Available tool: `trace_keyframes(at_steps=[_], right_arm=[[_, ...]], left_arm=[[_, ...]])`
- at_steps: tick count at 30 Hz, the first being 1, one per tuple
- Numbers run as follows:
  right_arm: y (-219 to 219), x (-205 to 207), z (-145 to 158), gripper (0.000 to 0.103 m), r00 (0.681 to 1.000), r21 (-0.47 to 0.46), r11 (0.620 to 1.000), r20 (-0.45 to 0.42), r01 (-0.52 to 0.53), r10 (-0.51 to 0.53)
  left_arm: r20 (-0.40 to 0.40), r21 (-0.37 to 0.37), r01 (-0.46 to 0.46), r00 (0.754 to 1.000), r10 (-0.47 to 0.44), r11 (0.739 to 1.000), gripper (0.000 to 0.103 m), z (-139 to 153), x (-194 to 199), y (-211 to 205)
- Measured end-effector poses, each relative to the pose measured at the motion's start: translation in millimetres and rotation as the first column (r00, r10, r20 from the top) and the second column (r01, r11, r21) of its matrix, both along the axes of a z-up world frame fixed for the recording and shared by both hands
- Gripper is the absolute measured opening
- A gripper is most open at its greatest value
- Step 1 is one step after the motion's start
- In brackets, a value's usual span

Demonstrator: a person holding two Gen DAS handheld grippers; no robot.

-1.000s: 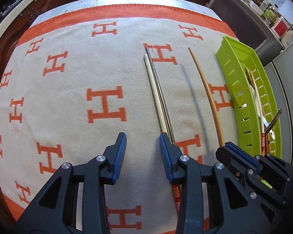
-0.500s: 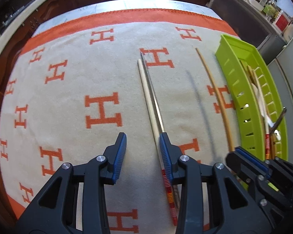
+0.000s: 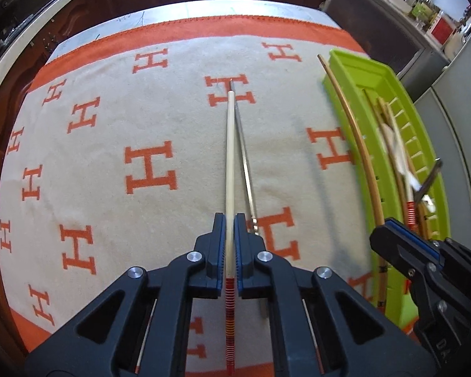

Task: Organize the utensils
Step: 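Carry both chopsticks into the green tray and open both grippers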

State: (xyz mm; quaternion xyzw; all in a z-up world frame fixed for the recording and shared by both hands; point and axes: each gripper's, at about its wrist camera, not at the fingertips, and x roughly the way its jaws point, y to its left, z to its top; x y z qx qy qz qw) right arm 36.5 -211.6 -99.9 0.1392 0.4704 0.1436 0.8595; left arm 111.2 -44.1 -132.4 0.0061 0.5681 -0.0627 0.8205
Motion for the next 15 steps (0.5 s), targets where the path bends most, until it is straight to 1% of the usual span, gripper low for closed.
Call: trace_keyframes(at_steps=[4,6,8,11,14,15], right_arm=[[-25,-8,14,0.006,0.999,0.052,0.998,0.015,0.039,-0.040],[-42,-12,24,0.006,0.996,0.057,0.995,0.033,0.077,-0.079],[-55,-15,32,0.006,0.992,0.049,0.993,0.050,0.112,-0.114],[-75,-17,39,0.006,0.984,0.018,0.986,0.067,0.166,-0.167],[-91,-18,36,0.006,0.978,-0.015,0.979,0.055,0.205,-0.203],[-96,-19,33,0.006,0.976,-0.028,0.976,0.047,0.214,-0.213]], left_arm=[[-0.004,-0.085,0.022,1.000,-0.023,0.996,0.003,29,-8,-8],[0.005,-0.120,0.045,0.999,-0.044,0.992,0.003,44,-11,-18],[0.015,-0.145,0.071,0.997,-0.069,0.987,0.003,55,-11,-29],[0.019,-0.189,0.114,0.994,-0.112,0.975,0.003,70,-8,-56],[-0.008,-0.231,0.137,0.990,-0.143,0.963,0.003,73,-3,-81],[-0.010,-0.234,0.144,0.989,-0.151,0.962,0.003,73,0,-89]])
